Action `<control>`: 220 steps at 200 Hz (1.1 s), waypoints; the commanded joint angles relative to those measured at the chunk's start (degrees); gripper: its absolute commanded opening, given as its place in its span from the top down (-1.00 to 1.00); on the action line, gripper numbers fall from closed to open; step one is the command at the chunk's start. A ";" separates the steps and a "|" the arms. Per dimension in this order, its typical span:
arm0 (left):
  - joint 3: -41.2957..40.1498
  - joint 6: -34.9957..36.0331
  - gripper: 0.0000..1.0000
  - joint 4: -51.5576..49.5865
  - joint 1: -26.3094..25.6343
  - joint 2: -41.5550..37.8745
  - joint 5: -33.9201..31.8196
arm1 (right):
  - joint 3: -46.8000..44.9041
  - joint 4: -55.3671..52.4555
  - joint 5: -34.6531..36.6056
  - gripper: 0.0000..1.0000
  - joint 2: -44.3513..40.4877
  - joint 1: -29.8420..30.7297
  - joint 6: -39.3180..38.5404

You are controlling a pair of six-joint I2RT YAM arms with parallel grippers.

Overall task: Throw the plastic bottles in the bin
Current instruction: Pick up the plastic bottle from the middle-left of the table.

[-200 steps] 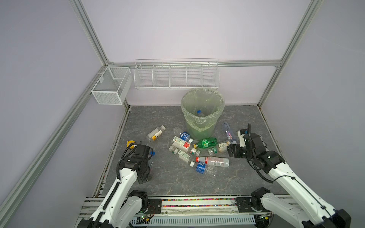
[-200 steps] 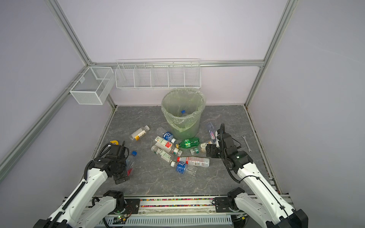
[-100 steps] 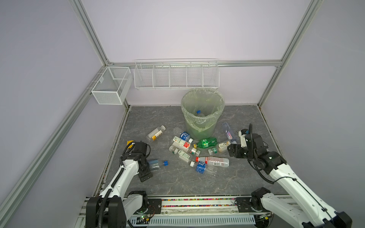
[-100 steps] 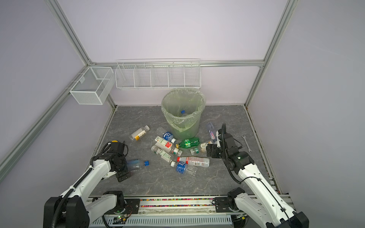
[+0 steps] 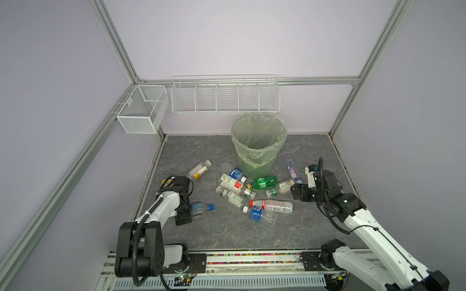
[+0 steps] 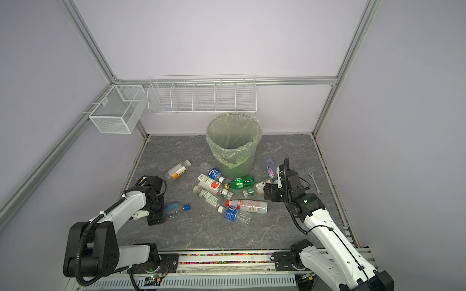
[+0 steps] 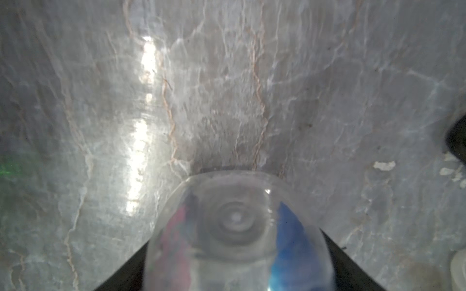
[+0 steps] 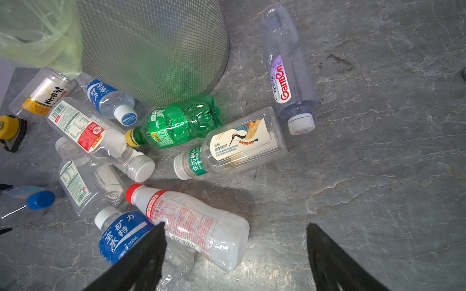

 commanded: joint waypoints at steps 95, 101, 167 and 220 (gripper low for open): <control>2.12 26.45 -0.04 5.58 0.12 -4.02 -5.39 | 1.23 -1.72 -0.90 -0.76 1.94 -0.39 0.76; 2.65 28.40 -0.02 5.80 0.12 -4.53 -5.43 | 1.34 -1.68 -0.97 -0.76 2.19 -0.40 0.72; 9.42 50.69 0.11 8.70 0.04 -6.78 2.57 | 4.59 -1.37 -2.12 -0.77 8.13 -1.18 1.34; 8.14 64.13 0.12 21.79 0.04 -15.59 14.11 | 5.58 -1.35 -2.52 -0.77 11.64 -3.43 0.99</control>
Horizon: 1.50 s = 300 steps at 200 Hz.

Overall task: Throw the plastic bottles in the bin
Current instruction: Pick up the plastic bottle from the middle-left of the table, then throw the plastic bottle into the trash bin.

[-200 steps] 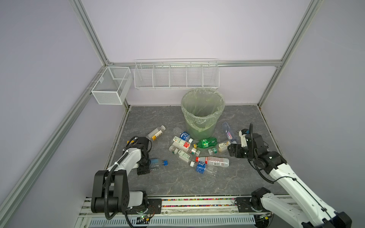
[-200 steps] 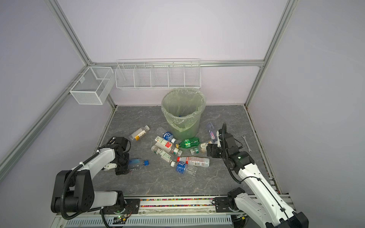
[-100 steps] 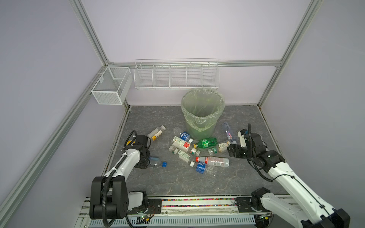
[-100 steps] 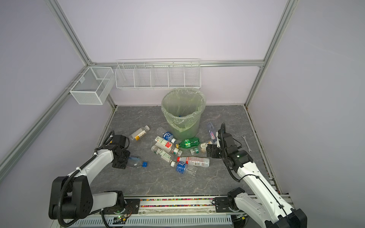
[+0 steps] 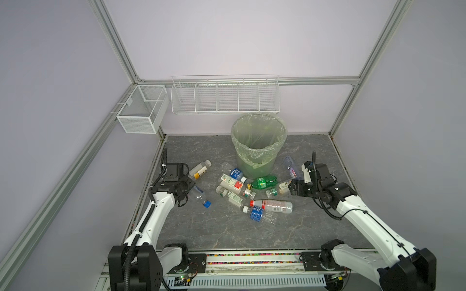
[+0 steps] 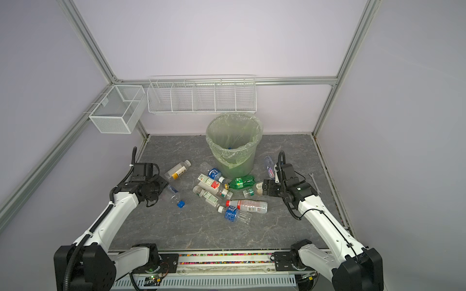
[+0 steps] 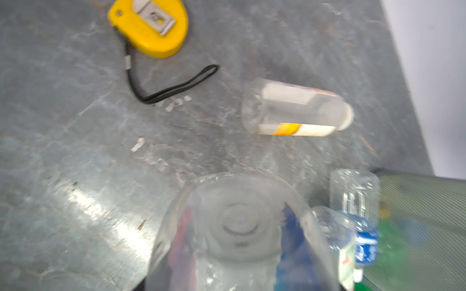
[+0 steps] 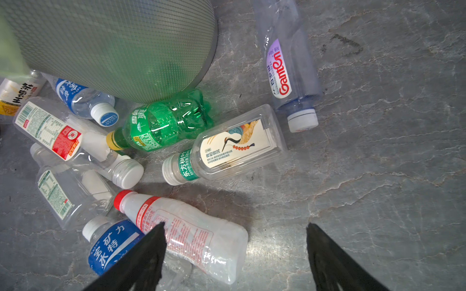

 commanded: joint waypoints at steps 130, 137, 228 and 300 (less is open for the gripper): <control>18.86 18.88 0.22 12.26 0.04 1.37 33.61 | 3.10 -1.25 1.48 -0.77 3.46 -3.14 0.82; 19.67 18.27 0.22 13.24 0.01 1.84 34.99 | 3.10 -1.29 1.48 -0.76 3.51 -3.22 0.73; 24.08 6.35 0.27 25.68 -0.03 6.24 45.66 | 1.88 -2.40 6.19 -0.76 -0.89 -3.64 -0.57; 15.31 6.72 0.25 25.86 -0.16 0.66 42.09 | -2.08 -0.81 6.10 -0.76 -2.43 -3.80 -0.59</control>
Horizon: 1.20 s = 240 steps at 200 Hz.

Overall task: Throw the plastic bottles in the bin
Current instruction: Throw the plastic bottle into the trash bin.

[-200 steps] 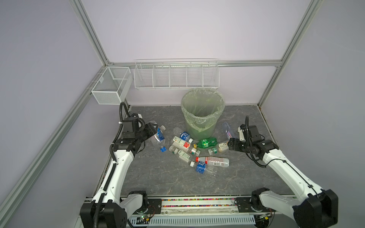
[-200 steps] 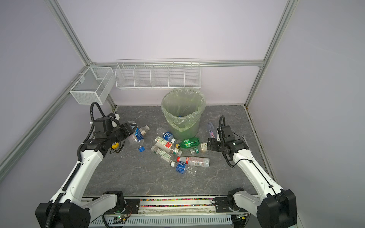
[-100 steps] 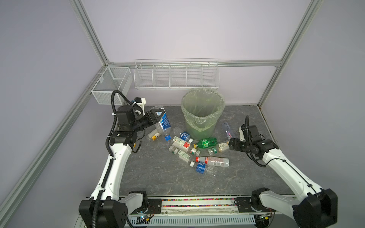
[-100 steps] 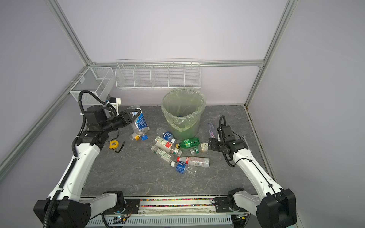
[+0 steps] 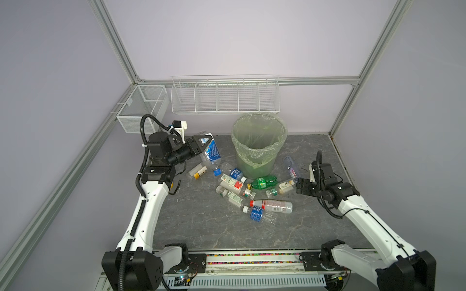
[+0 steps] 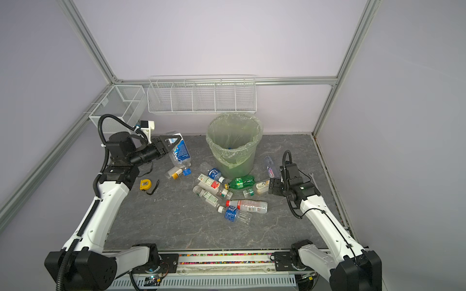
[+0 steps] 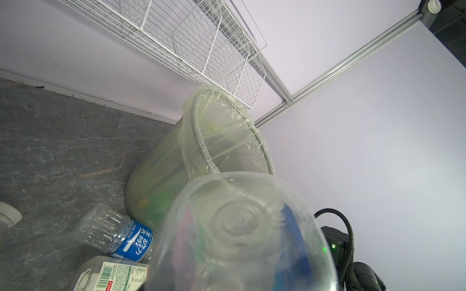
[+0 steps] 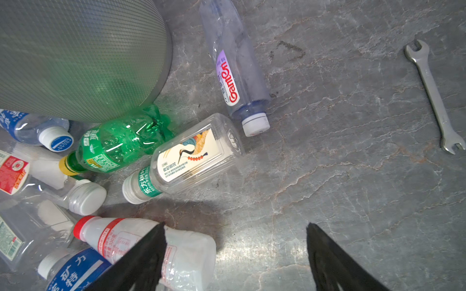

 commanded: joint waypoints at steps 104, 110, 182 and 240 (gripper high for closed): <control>0.00 2.77 0.28 -9.27 -2.16 -4.27 -10.44 | -2.85 3.27 -1.32 -0.77 0.37 -0.39 -0.87; 2.59 3.55 0.28 -10.49 -3.11 -2.99 -11.51 | -2.85 3.19 -1.31 -0.77 0.30 -0.42 -0.85; 36.95 5.25 0.21 -16.01 -14.27 22.13 -20.22 | -2.81 1.80 -1.72 -0.76 -3.45 -0.43 -0.12; 69.68 7.29 -1.00 -25.91 -22.25 46.21 -26.61 | -2.33 -0.72 -1.32 -0.76 -7.06 -0.48 0.73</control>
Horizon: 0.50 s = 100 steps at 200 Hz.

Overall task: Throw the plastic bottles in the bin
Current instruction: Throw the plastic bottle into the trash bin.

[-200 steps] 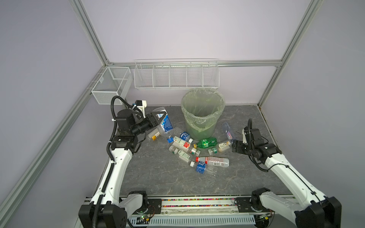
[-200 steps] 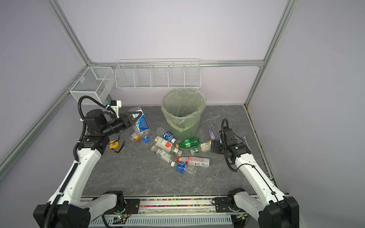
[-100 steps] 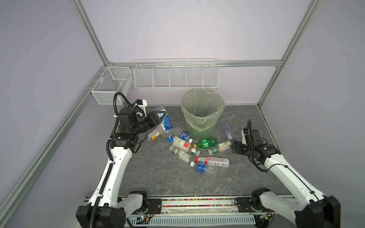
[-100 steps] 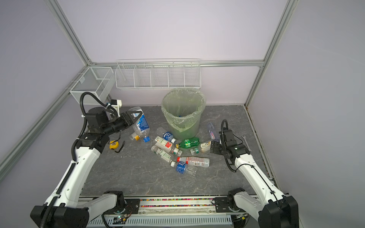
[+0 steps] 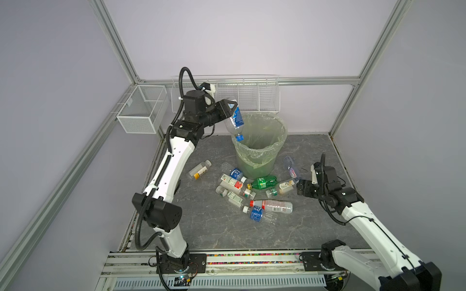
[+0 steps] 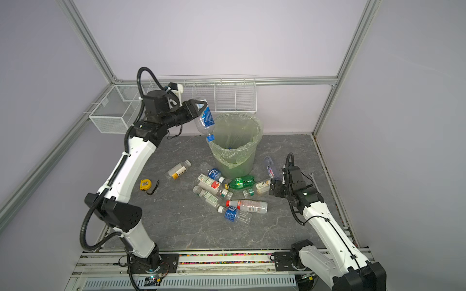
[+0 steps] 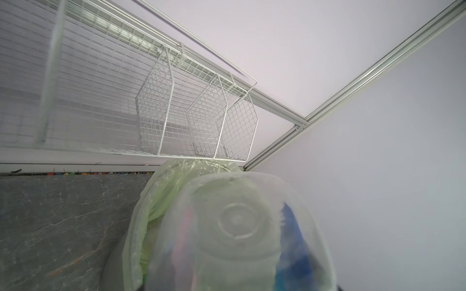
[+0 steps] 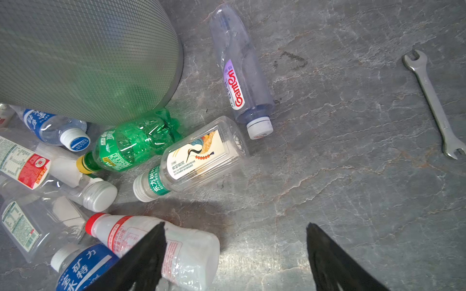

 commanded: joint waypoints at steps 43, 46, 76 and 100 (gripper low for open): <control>22.38 1.09 -0.99 -8.58 -2.51 11.00 -7.49 | 0.28 -4.16 0.14 -0.76 -3.82 -0.36 1.09; 22.27 0.92 -0.99 -8.25 -2.51 10.56 -7.82 | 0.28 -4.28 0.24 -0.76 -3.81 -0.35 1.08; 21.43 0.51 -0.99 -9.41 -2.51 6.85 -8.84 | 0.84 -5.12 1.03 -0.76 -3.48 -0.38 0.75; 24.17 1.67 -0.99 -16.77 -2.42 6.09 -6.92 | 2.04 -5.56 1.54 -0.77 -1.80 -0.37 -0.13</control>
